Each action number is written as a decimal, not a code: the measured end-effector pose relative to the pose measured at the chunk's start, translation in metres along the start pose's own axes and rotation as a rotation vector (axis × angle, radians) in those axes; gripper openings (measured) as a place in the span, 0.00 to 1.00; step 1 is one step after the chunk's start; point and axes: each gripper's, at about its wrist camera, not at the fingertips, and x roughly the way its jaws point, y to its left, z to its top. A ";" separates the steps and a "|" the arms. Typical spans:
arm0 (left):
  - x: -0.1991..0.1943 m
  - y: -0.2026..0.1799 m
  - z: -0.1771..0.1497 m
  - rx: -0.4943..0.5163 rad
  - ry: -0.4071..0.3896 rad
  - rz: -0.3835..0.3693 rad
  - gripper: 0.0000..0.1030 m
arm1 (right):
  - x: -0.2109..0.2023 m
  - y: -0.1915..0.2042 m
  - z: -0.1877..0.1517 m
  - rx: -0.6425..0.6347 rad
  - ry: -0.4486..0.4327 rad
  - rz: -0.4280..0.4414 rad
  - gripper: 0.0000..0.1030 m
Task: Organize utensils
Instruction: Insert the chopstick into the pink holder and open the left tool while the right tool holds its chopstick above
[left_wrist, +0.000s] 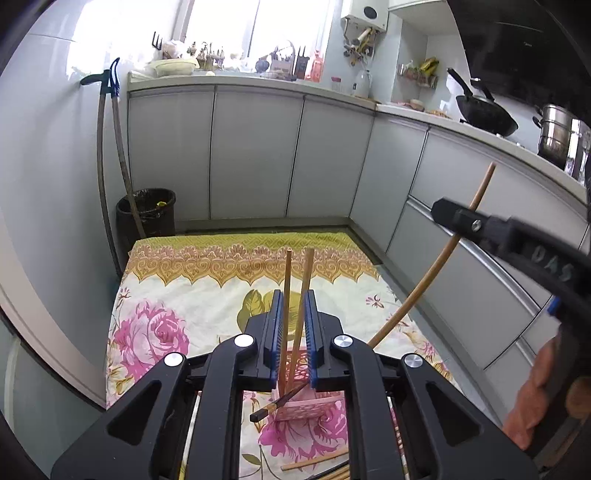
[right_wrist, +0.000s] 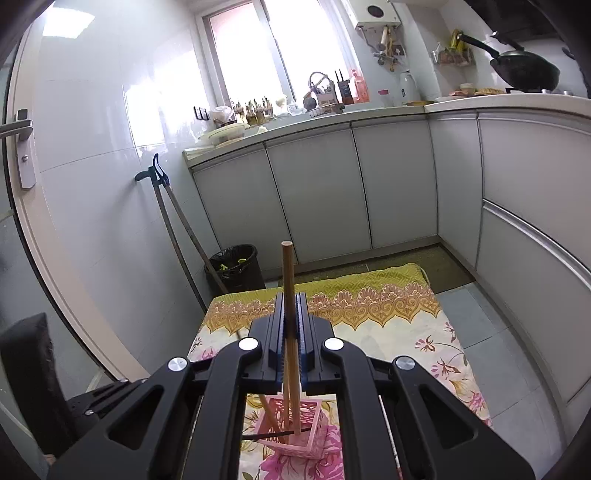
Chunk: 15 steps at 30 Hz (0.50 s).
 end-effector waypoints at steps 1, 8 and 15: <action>-0.007 0.001 0.003 -0.012 -0.017 0.004 0.12 | 0.003 0.002 -0.001 -0.006 0.001 -0.002 0.05; -0.050 0.015 0.009 -0.079 -0.125 0.042 0.19 | 0.023 0.013 -0.010 -0.033 0.001 -0.020 0.05; -0.063 0.024 0.000 -0.091 -0.156 0.056 0.23 | 0.053 0.021 -0.037 -0.053 0.039 -0.043 0.06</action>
